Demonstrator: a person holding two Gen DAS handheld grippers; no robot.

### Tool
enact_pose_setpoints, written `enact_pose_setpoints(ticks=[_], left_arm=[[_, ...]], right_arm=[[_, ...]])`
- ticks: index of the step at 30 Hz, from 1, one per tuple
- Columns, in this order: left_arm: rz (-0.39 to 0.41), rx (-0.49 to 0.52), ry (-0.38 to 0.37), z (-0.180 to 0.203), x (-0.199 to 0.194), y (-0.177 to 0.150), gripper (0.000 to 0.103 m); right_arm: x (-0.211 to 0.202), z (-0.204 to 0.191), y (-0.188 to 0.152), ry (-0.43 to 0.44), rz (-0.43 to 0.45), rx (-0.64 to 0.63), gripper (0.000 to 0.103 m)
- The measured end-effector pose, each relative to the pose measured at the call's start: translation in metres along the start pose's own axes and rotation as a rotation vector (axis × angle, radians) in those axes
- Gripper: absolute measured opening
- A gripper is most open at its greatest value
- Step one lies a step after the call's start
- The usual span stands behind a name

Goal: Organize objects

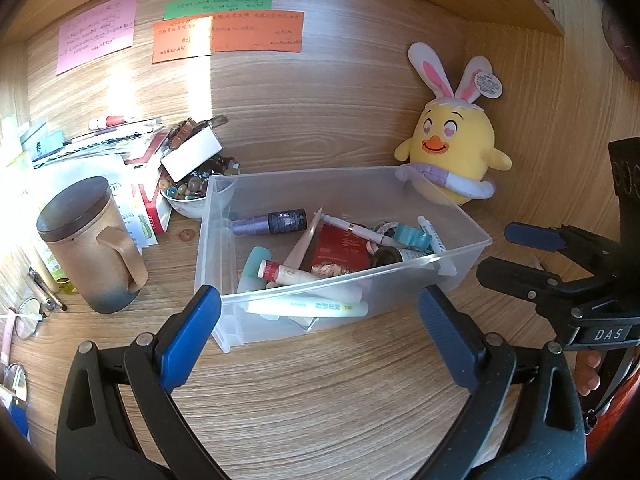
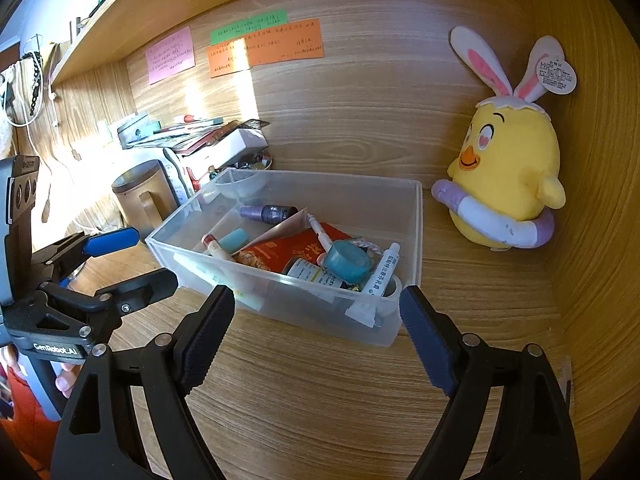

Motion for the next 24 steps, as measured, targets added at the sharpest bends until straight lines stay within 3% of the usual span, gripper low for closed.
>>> enact_pose_setpoints(ticks=[24], left_arm=[[0.0, -0.002, 0.001, 0.002, -0.001, -0.001, 0.101]], right_arm=[[0.0, -0.011, -0.001, 0.015, -0.007, -0.02, 0.083]])
Point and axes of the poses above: each gripper's, at about its wrist camera, not at the fingertips, and x roughly the way its jaws point, z to its right, y to its top, the point moved 9 cm from there along x, roughly the way its jaws point, and after that the axes turned 10 degrees about -y, right-handed, at the moved point
